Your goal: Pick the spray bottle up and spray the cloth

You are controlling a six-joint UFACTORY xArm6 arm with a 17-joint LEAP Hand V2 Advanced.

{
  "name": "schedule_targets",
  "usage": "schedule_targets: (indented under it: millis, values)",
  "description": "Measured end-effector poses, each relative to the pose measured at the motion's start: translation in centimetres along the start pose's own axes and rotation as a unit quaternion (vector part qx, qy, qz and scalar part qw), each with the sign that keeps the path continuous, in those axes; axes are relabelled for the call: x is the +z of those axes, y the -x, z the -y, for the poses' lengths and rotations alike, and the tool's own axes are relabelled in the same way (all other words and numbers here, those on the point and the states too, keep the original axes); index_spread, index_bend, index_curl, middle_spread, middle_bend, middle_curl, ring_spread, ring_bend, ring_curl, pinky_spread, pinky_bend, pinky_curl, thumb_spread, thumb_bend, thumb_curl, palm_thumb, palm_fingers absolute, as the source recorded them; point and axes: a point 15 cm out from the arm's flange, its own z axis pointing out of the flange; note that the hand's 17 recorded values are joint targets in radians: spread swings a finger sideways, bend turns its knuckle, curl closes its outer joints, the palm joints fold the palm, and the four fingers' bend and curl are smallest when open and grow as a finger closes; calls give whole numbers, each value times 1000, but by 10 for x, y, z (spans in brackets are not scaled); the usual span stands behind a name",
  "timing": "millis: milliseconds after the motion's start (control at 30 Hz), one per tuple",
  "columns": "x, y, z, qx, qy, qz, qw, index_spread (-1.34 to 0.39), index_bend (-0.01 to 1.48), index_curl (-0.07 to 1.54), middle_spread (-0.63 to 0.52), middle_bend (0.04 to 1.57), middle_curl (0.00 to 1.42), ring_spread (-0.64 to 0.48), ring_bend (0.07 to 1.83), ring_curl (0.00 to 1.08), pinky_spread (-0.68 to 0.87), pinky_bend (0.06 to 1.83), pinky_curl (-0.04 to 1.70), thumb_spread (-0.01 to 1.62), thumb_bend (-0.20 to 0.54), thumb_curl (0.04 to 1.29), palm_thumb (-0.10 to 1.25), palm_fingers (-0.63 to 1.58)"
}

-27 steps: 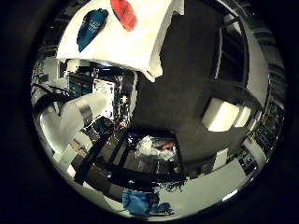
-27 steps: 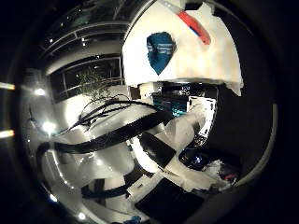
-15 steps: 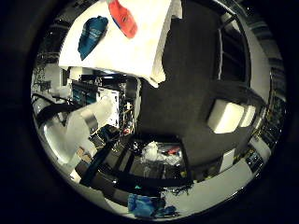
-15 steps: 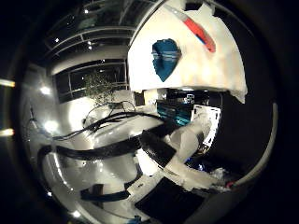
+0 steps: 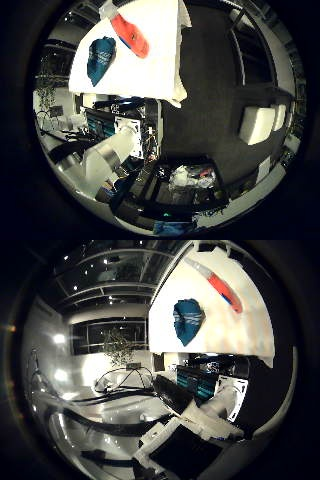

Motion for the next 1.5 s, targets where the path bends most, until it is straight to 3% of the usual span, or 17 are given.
schedule_targets:
  millis: [167,433,667,1033,1500]
  values:
    - [10,-5,9,31,-66,4,997,-168,164,301,77,305,369,194,496,231,431,500,226,1077,-16,307,513,309]
    - [78,6,3,80,-139,49,986,-132,159,300,119,286,366,199,500,234,455,522,229,1072,-22,322,569,266]
    - [101,-2,11,113,-175,71,975,-109,162,297,165,274,365,215,482,234,465,541,235,1065,-23,328,584,217]
    - [80,-26,61,137,-167,68,974,-108,167,305,181,273,365,233,446,232,468,530,242,1063,-24,331,584,214]
    - [103,-49,80,170,-189,84,963,-91,148,286,204,222,352,247,410,240,456,528,257,1066,-26,330,578,90]
